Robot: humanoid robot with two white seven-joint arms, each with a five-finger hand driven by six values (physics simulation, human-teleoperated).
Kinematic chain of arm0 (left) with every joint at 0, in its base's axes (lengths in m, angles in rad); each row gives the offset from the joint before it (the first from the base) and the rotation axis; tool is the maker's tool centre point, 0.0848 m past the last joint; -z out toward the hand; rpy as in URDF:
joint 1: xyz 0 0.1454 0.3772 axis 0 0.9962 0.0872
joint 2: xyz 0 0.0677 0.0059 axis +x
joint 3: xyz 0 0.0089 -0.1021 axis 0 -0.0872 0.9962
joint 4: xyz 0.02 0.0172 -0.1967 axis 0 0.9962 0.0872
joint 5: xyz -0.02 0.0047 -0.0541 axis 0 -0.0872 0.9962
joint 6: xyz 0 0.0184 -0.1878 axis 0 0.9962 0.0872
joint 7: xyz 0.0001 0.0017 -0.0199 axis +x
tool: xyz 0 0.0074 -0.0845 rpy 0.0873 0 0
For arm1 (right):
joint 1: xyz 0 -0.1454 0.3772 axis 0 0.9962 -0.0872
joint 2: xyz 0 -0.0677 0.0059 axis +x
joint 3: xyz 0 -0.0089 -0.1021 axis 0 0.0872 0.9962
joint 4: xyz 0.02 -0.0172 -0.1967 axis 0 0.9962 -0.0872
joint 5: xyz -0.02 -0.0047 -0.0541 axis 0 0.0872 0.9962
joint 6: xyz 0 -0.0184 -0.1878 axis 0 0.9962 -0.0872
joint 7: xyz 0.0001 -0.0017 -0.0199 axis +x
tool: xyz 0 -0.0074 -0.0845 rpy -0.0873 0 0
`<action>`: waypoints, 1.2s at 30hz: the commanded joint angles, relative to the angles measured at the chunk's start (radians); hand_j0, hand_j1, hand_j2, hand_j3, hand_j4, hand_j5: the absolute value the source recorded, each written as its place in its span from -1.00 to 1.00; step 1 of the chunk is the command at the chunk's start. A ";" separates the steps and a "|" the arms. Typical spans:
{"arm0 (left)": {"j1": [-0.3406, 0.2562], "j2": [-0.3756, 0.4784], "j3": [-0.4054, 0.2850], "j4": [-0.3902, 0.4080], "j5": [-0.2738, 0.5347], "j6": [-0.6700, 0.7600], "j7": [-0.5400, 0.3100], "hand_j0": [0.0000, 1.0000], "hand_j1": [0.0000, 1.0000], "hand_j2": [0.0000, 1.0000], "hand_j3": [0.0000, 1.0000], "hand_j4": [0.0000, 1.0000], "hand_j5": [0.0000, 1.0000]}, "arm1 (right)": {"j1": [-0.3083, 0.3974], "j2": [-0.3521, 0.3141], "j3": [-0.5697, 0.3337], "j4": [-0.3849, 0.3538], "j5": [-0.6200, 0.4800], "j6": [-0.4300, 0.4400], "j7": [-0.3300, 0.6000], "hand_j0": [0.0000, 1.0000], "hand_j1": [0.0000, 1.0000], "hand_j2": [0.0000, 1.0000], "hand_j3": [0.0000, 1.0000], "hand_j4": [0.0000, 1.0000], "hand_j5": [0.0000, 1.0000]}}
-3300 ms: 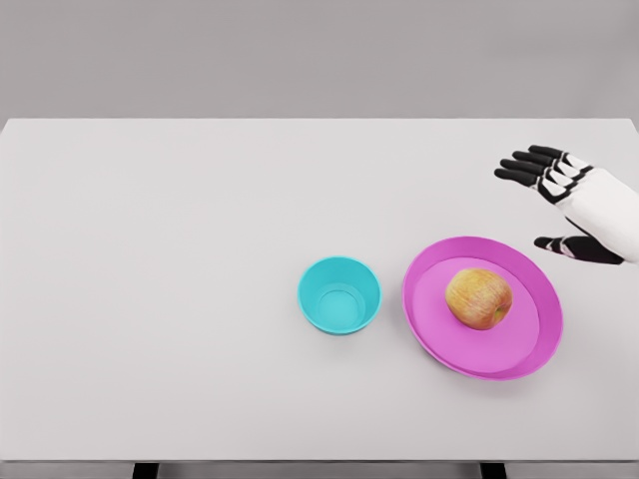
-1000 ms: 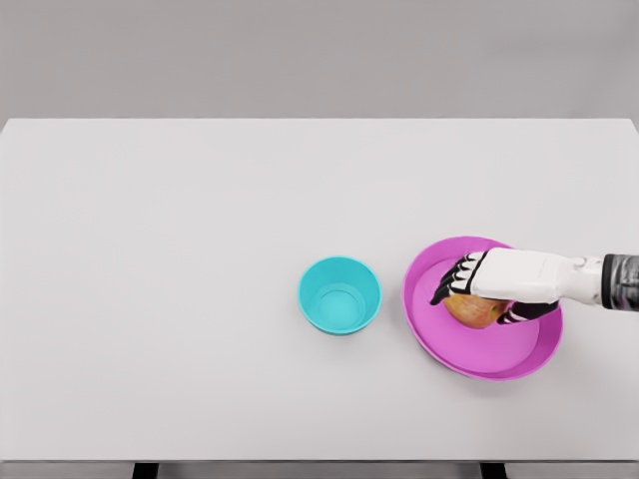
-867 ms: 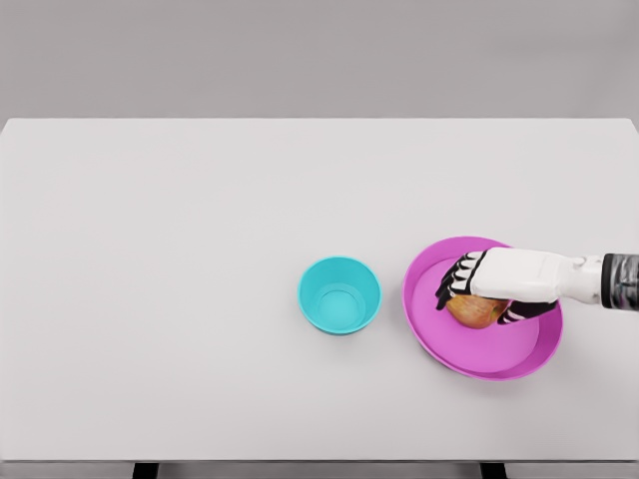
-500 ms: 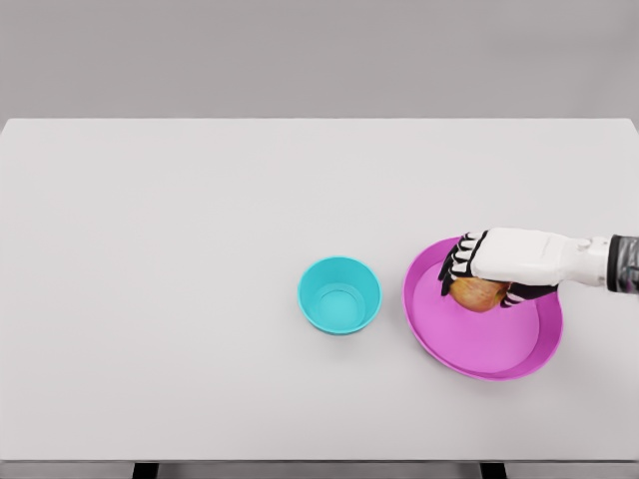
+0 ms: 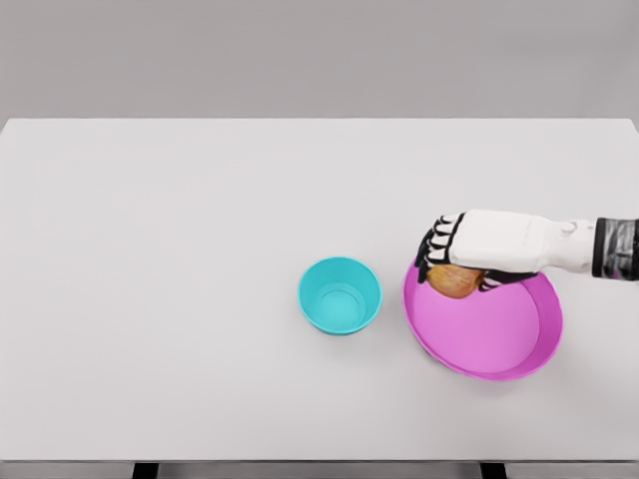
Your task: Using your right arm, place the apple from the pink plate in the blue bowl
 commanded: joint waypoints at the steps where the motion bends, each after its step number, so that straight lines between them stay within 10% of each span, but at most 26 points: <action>1: 0.000 0.000 0.000 0.000 0.000 0.000 0.000 1.00 1.00 1.00 1.00 1.00 1.00 | -0.002 0.019 0.003 -0.002 -0.006 0.003 0.000 0.24 0.24 0.24 0.24 0.24 0.24; 36: 0.000 0.000 0.000 0.000 0.000 0.000 0.000 1.00 1.00 1.00 1.00 1.00 1.00 | -0.247 0.203 0.277 -0.002 -0.018 0.003 0.000 0.25 0.25 0.25 0.25 0.25 0.25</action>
